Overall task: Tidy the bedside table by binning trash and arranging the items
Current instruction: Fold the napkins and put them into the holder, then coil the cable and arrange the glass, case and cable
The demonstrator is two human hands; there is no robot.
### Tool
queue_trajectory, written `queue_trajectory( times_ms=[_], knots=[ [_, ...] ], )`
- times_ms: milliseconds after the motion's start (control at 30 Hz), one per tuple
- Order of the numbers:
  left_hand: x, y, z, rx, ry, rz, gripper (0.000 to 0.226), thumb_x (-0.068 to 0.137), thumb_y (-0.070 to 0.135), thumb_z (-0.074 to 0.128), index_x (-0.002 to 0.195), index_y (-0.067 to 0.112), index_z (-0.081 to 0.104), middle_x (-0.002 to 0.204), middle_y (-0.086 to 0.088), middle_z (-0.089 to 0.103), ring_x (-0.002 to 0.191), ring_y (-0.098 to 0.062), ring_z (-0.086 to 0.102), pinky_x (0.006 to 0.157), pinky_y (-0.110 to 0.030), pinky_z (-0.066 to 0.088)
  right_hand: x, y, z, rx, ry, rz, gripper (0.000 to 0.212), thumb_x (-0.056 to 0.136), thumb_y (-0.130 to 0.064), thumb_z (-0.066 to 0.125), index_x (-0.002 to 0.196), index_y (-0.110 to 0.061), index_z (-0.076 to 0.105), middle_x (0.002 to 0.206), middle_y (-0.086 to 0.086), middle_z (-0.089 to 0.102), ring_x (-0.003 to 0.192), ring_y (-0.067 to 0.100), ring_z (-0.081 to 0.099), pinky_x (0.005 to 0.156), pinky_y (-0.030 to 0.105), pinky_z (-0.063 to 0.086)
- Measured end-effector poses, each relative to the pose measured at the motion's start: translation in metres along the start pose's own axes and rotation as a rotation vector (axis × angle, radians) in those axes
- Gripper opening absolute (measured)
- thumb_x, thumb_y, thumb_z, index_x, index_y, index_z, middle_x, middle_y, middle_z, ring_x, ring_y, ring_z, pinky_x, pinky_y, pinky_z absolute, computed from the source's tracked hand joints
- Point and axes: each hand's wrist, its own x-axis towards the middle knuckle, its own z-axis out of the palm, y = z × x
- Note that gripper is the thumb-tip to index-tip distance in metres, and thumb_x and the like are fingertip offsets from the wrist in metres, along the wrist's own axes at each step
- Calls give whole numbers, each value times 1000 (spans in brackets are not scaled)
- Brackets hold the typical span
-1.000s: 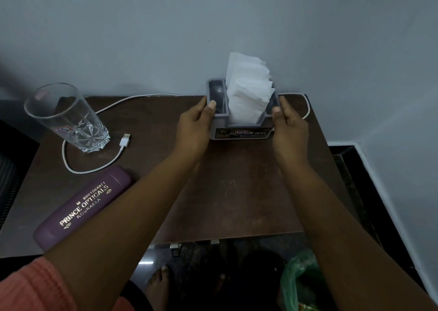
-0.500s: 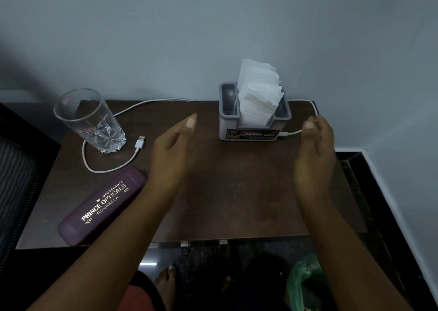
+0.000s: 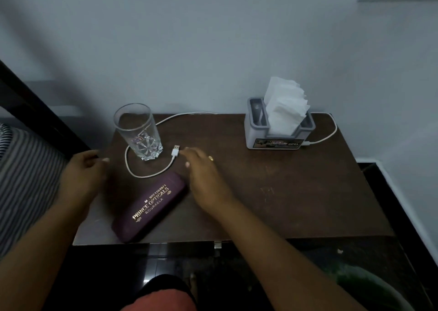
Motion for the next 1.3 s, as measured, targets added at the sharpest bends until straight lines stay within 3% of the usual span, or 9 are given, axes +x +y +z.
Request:
queue_trajectory(
  times_ms=[300, 400, 500, 567, 667, 800, 933, 1100, 1300],
  knots=[
    [36, 0, 29, 368, -64, -42, 12, 77, 23, 73, 71, 18, 63, 84, -22, 69, 85, -36, 68, 83, -50, 55, 50, 7, -4, -363, -329, -105, 41, 89, -3, 44, 127, -15, 55, 132, 9, 49, 120, 32, 48, 99, 43, 41],
    [39, 1, 29, 335, -85, -75, 21, 80, 12, 68, 63, 21, 60, 52, -6, 67, 56, -25, 68, 77, -48, 58, 52, 6, -10, -435, -387, -120, 36, 91, -9, 44, 124, -17, 57, 128, 7, 48, 114, 30, 50, 95, 42, 44],
    [42, 1, 27, 262, -88, -151, 21, 82, 8, 66, 66, 20, 59, 38, 1, 60, 31, -10, 58, 53, -36, 59, 54, 3, -9, -463, -380, -144, 33, 91, -9, 44, 119, -17, 59, 122, 7, 48, 108, 28, 52, 89, 41, 47],
    [40, 5, 27, 251, -106, -144, 15, 81, 7, 67, 69, 16, 62, 39, 0, 62, 33, -11, 60, 50, -32, 57, 55, 0, -8, -457, -365, -151, 30, 91, -10, 46, 116, -17, 62, 117, 9, 48, 106, 29, 52, 86, 39, 47],
    [45, 3, 27, 263, -104, -146, 11, 76, 12, 71, 66, 12, 66, 45, -5, 66, 54, -25, 69, 72, -46, 59, 57, -6, -6, -502, -344, -155, 26, 90, -10, 50, 111, -14, 64, 115, 11, 47, 106, 30, 51, 79, 34, 45],
    [52, 3, 27, 296, -117, -197, 28, 66, 30, 79, 75, 5, 68, 74, -23, 71, 73, -35, 71, 78, -53, 57, 56, -13, -5, -549, -311, -181, 21, 88, -9, 52, 106, -11, 63, 114, 12, 47, 104, 32, 51, 68, 32, 36],
    [39, 16, 28, 258, -137, -227, 21, 77, 17, 73, 68, 0, 64, 54, -13, 66, 69, -35, 69, 76, -51, 57, 51, -15, -4, -562, -270, -234, 23, 85, -7, 53, 106, -12, 60, 112, 9, 48, 102, 31, 53, 63, 33, 34],
    [35, 29, 16, 134, -141, -176, 15, 84, 10, 63, 87, -6, 62, 68, -19, 60, 29, -11, 56, 35, -22, 51, 45, -20, -9, -570, -180, -297, 18, 85, -10, 52, 102, -14, 59, 108, 7, 52, 98, 30, 54, 61, 32, 33],
    [25, 75, -20, -108, -80, 66, 20, 89, 6, 58, 73, 17, 56, 45, 5, 62, 33, 2, 53, 39, -10, 44, 39, -33, -11, -497, -36, -348, 20, 90, -18, 53, 109, -19, 58, 103, 4, 53, 90, 26, 56, 59, 30, 36]
  ],
)
